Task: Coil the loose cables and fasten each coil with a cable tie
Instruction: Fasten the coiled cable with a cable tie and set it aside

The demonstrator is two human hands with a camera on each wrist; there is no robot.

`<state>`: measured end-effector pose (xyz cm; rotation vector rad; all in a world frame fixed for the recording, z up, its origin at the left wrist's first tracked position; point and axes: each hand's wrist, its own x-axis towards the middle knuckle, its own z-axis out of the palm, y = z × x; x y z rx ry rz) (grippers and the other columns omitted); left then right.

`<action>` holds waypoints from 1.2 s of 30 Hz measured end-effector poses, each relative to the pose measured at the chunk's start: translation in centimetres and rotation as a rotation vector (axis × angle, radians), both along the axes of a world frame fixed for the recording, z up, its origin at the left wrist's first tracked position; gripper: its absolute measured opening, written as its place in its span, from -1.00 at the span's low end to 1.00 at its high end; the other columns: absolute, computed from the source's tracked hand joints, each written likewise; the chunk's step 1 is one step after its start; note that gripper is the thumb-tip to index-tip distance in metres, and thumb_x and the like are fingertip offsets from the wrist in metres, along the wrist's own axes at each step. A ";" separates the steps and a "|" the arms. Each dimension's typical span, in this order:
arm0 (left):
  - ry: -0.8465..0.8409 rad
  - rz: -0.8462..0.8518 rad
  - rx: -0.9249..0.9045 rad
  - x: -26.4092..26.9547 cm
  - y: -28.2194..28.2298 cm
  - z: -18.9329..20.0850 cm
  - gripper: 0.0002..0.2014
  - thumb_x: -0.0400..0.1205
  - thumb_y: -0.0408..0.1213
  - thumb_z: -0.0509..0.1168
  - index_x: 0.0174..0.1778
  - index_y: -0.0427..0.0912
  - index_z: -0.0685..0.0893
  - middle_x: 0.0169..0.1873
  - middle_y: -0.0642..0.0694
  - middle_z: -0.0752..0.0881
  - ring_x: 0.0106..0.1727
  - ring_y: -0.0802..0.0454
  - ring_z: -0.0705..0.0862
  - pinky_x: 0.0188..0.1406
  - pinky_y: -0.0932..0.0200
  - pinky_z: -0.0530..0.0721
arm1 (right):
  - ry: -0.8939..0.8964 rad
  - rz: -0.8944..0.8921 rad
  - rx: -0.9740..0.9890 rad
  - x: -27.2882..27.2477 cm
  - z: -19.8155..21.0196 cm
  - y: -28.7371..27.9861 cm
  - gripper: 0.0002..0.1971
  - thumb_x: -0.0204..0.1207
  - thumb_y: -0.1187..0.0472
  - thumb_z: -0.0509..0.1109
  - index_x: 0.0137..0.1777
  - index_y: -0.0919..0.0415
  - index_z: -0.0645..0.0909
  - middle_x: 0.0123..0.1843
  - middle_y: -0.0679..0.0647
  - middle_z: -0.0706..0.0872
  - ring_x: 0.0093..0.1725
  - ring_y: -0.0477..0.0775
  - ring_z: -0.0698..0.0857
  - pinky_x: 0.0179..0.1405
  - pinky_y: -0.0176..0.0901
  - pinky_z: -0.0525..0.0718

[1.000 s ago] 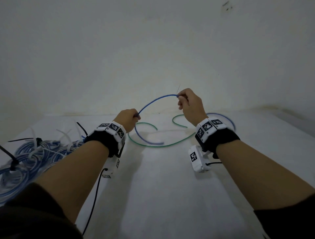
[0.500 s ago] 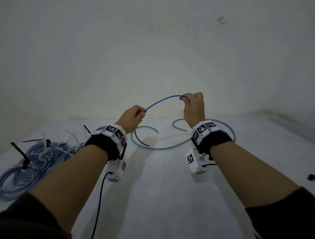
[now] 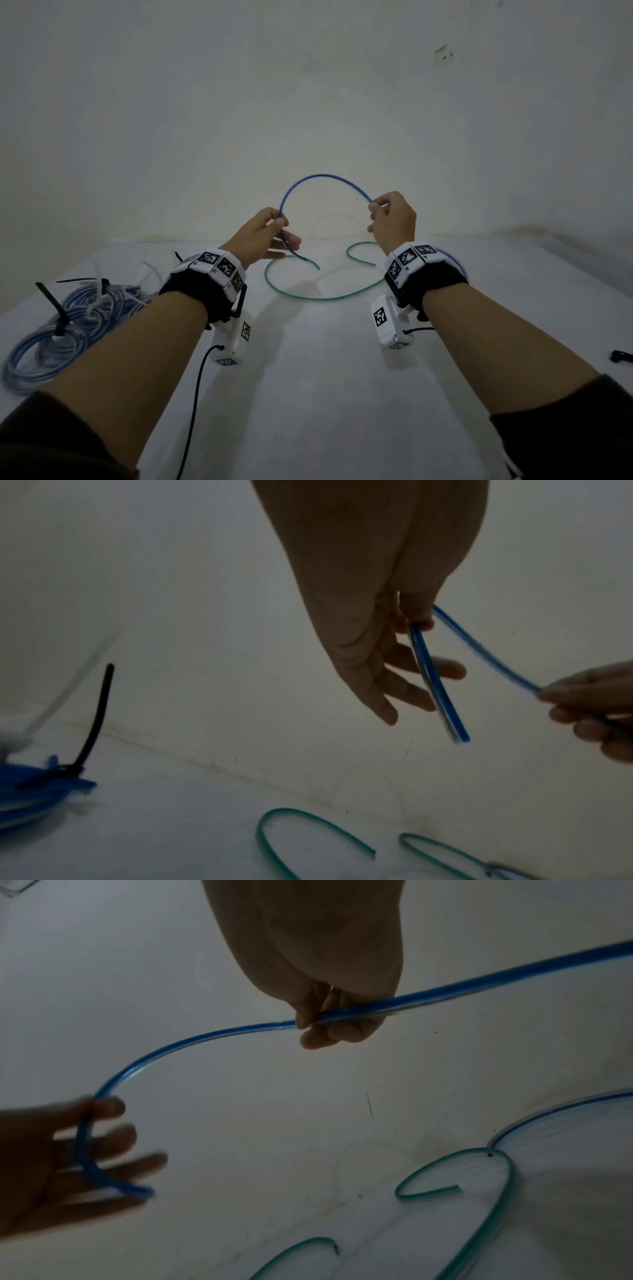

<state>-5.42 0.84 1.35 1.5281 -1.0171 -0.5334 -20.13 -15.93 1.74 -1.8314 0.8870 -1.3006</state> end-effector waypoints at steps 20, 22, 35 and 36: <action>-0.688 0.115 0.027 -1.7 -1.2 -0.9 -0.80 0.68 -0.33 0.14 -0.17 -0.27 0.64 -0.30 -0.08 0.75 -0.31 0.17 0.68 -0.29 0.55 0.52 | 0.775 0.516 -0.468 -0.2 -1.3 3.7 -0.81 0.59 0.00 0.29 0.07 -0.09 0.71 -0.04 -0.10 0.57 -0.01 -0.14 0.45 0.25 0.01 0.30; -0.686 0.105 0.091 -2.0 -1.0 -1.2 -0.79 0.68 -0.31 0.13 -0.19 -0.23 0.62 -0.39 -0.07 0.73 -0.44 0.20 0.64 -0.38 0.52 0.50 | 0.715 0.523 -0.444 -0.1 -1.1 3.8 -0.82 0.59 -0.01 0.29 0.03 -0.07 0.72 -0.14 -0.19 0.58 -0.04 -0.15 0.47 0.28 0.06 0.28; 0.065 -0.197 0.033 -4.6 -0.8 0.1 -0.65 0.75 -0.12 0.00 -0.33 -0.13 0.45 -0.62 0.06 0.36 -0.62 0.17 0.22 -0.66 0.38 0.23 | 0.164 0.573 -0.231 -0.7 -0.5 2.9 -0.86 0.58 0.16 0.35 -0.15 0.21 0.55 -0.32 -0.02 0.58 -0.35 -0.19 0.49 -0.26 -0.41 0.47; 0.105 -0.194 0.001 -4.5 -0.7 0.2 -0.65 0.75 -0.11 0.01 -0.34 -0.12 0.43 -0.63 0.08 0.35 -0.62 0.17 0.20 -0.68 0.39 0.21 | 0.178 0.562 -0.230 -0.9 -0.6 2.7 -0.84 0.60 0.15 0.31 -0.12 0.24 0.54 -0.34 -0.03 0.57 -0.40 -0.24 0.47 -0.30 -0.46 0.43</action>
